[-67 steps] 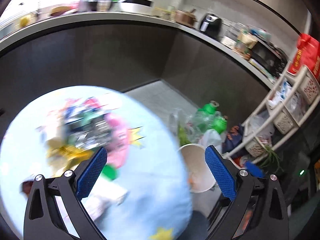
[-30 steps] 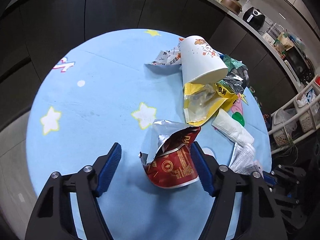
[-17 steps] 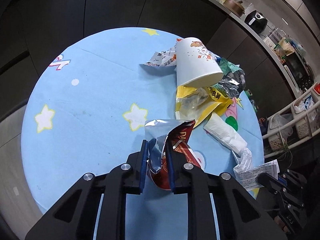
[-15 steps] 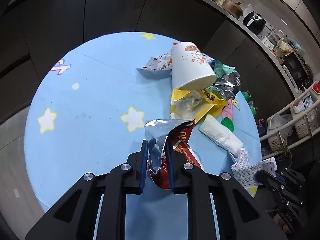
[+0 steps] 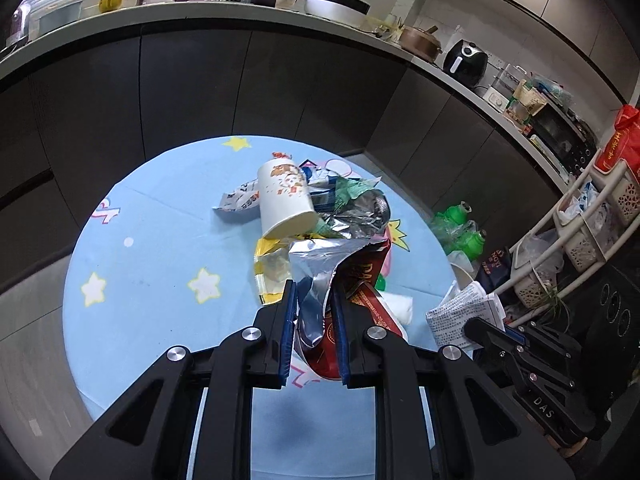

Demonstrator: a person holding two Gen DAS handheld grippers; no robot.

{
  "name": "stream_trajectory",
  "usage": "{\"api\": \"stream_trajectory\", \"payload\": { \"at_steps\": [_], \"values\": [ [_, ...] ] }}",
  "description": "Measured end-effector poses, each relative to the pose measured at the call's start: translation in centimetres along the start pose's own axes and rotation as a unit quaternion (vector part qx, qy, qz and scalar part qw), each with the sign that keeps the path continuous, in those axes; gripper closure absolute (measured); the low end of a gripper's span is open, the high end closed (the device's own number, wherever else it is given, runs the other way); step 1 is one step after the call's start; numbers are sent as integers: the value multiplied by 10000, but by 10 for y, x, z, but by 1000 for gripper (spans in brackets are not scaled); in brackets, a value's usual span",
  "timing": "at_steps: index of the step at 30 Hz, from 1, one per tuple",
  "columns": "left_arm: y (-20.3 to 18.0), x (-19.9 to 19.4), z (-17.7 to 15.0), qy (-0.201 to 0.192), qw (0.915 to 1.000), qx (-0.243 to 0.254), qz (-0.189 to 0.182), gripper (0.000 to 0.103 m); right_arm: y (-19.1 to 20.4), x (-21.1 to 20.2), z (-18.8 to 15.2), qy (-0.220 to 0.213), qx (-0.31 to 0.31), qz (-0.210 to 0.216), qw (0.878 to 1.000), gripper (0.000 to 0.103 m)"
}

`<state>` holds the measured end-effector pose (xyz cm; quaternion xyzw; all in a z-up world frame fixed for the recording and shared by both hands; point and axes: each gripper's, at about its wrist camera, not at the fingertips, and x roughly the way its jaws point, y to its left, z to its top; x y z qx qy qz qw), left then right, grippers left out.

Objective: Collect trash
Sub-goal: 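Carry the chip bag with the left tool over the white bucket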

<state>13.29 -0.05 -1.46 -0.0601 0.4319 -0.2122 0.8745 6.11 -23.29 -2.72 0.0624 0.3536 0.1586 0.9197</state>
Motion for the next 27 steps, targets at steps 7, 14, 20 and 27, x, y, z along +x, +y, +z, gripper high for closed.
{"api": "stream_trajectory", "payload": {
  "at_steps": [7, 14, 20, 27],
  "values": [
    [-30, -7, 10, -155, 9996, 196, -149, 87, -20, -30, 10, -419, 99, -156, 9990, 98],
    [-68, 3, 20, -128, 9979, 489, -399, 87, -49, -51, 13, -658, 265, -428, 9966, 98],
    [-104, 24, 26, -22, 9953, 719, -651, 87, -79, -64, 11, -766, 417, -669, 9939, 98],
    [-153, 51, 32, 136, 9904, 1044, -893, 87, -118, -78, 0, -836, 636, -1001, 9894, 98]
  ]
}}
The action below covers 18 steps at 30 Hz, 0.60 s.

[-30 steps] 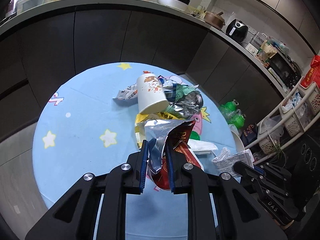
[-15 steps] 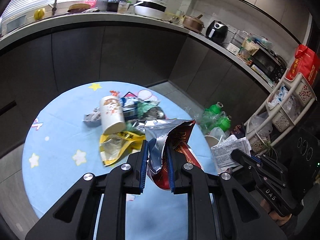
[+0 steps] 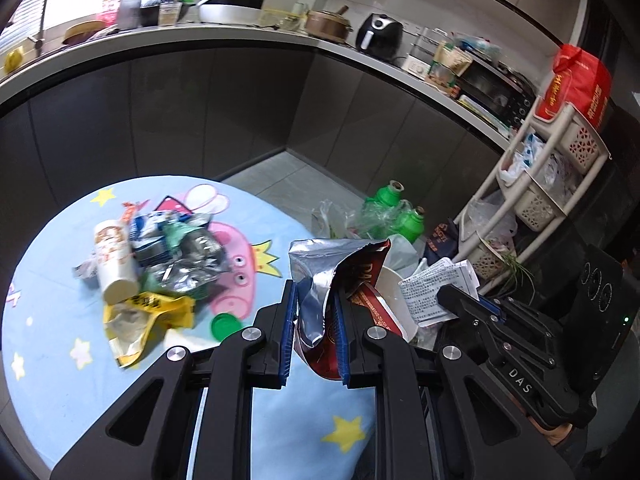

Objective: Collect trash
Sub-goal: 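Carry the chip bag with the left tool over the white bucket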

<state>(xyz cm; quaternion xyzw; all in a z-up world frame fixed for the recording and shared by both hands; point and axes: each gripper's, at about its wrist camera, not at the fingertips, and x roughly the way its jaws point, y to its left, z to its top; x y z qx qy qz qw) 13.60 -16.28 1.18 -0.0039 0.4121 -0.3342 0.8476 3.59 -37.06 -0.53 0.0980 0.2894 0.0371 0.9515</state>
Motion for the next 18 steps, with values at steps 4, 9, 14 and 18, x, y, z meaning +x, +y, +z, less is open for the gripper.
{"api": "stream_trajectory", "payload": {
  "at_steps": [4, 9, 14, 18],
  "values": [
    [-23, 21, 7, 103, 9997, 168, -119, 87, -25, -1, -4, -2, 133, -178, 9998, 98],
    [-48, 50, 14, 275, 9987, 336, -249, 87, -56, 2, -15, 54, 311, -367, 9988, 98],
    [-67, 81, 18, 489, 9970, 490, -339, 87, -85, 9, -25, 155, 474, -504, 9975, 97],
    [-83, 110, 18, 687, 9951, 631, -319, 87, -102, 15, -34, 247, 525, -557, 9968, 98]
  ]
}}
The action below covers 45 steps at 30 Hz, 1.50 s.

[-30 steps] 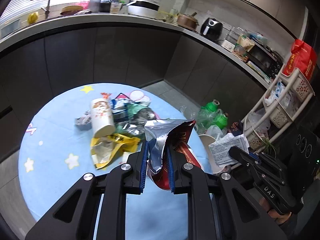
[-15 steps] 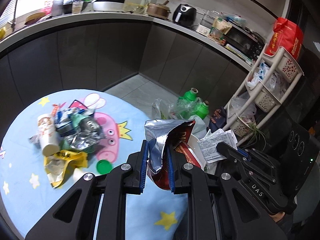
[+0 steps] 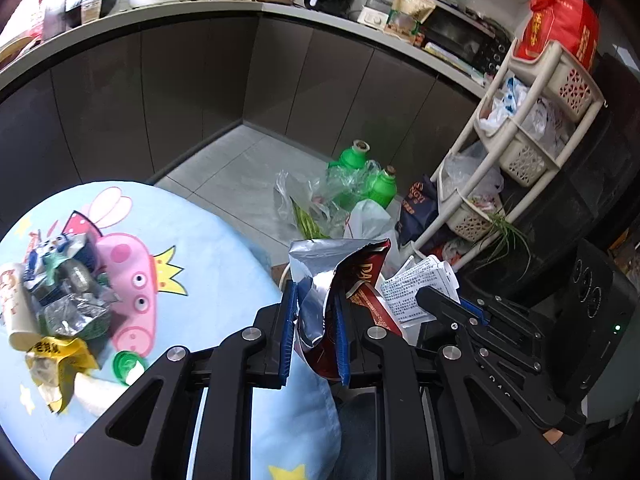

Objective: Collect trash
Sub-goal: 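Carry the chip bag with the left tool over the white bucket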

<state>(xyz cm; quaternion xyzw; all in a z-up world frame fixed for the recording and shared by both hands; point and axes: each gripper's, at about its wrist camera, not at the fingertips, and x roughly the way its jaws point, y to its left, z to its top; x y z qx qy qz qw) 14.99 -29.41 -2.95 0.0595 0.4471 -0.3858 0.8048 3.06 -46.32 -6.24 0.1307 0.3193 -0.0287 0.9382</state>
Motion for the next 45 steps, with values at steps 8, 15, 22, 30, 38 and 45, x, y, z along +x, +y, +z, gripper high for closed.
{"api": "stream_trajectory", "payload": {
  "at_steps": [8, 15, 22, 30, 38, 45],
  "values": [
    [-12, 56, 7, 399, 9991, 63, 105, 87, -34, 25, -8, 192, 198, -10, 9996, 97],
    [-15, 103, 16, 692, 9968, 158, 378, 87, -54, 61, -21, 499, 169, 107, 9986, 97],
    [-10, 125, 24, 772, 9958, 132, 480, 87, -65, 97, -35, 817, 180, 197, 9963, 97],
    [-11, 139, 24, 895, 9946, 159, 502, 87, -78, 117, -48, 943, 490, 256, 9940, 70],
    [-13, 151, 23, 988, 9939, 164, 459, 87, -86, 116, -53, 969, 584, 211, 9934, 69],
    [-16, 160, 21, 989, 9934, 234, 532, 73, -84, 118, -59, 1060, 586, 173, 9925, 69]
  ]
}}
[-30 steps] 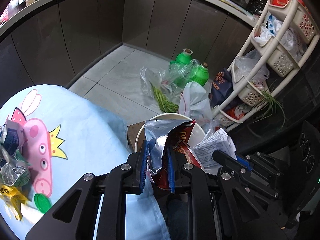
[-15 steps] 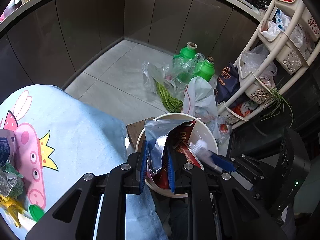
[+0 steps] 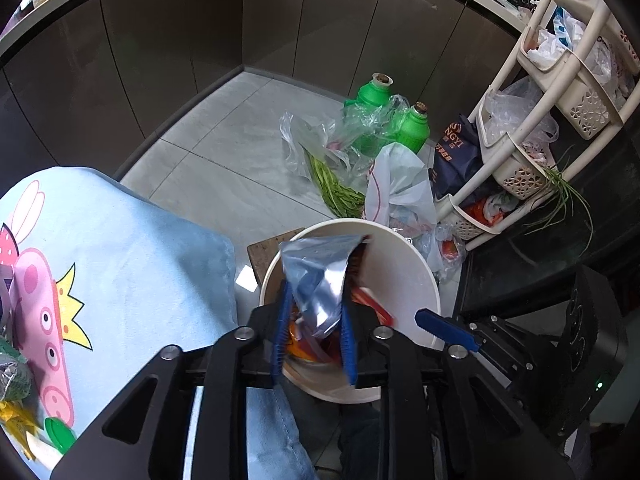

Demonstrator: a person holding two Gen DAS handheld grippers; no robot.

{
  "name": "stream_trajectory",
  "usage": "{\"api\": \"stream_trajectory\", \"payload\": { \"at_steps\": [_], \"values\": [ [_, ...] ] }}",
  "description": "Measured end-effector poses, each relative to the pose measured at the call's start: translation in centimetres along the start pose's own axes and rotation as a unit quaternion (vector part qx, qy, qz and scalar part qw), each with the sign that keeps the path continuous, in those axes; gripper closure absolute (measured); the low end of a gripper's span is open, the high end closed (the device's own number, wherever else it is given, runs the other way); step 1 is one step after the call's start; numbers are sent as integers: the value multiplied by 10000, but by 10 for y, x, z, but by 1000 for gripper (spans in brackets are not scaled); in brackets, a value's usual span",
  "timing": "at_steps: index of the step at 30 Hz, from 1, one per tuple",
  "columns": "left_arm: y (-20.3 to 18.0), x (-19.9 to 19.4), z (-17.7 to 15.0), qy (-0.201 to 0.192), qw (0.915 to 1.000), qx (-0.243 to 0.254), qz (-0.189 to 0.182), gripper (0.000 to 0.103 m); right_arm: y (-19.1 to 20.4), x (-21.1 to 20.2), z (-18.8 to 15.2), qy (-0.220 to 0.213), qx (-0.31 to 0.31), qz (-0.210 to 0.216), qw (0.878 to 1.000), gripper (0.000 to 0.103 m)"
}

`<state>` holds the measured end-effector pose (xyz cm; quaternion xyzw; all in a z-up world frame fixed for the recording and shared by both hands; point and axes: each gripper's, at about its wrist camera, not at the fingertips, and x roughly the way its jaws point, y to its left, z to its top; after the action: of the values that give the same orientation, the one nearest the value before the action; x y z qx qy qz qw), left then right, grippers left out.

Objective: Collect trash
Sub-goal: 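Carry the chip bag with the left tool over the white bucket, then open the left tool to drop the chip bag into the bucket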

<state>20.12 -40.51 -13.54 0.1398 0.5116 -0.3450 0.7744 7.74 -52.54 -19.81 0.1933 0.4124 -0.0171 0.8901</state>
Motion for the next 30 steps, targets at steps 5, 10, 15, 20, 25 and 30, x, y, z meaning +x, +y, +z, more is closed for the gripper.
{"api": "stream_trajectory", "payload": {
  "at_steps": [5, 10, 15, 20, 25, 30],
  "values": [
    [4, -18, 1, -501, 9985, -120, 203, 23, 3, 1, -3, 12, -86, -49, 10000, 64],
    [11, -32, 2, -725, 9966, -283, 262, 9, 5, 0, -3, -9, -74, -6, 10000, 54],
    [15, -43, -3, -727, 9964, -340, 270, 9, 14, -6, 0, -103, -154, 16, 9998, 33],
    [18, -73, -14, -904, 9949, -346, 286, 9, 27, -21, 5, -259, -237, 61, 9994, 4],
    [36, -113, -37, -1067, 9916, -643, 346, 9, 47, -36, 12, -314, -326, -44, 9990, 4],
    [56, -153, -72, -1205, 9862, -960, 601, 9, 73, -55, 15, -408, -490, -76, 9979, 4]
  ]
}}
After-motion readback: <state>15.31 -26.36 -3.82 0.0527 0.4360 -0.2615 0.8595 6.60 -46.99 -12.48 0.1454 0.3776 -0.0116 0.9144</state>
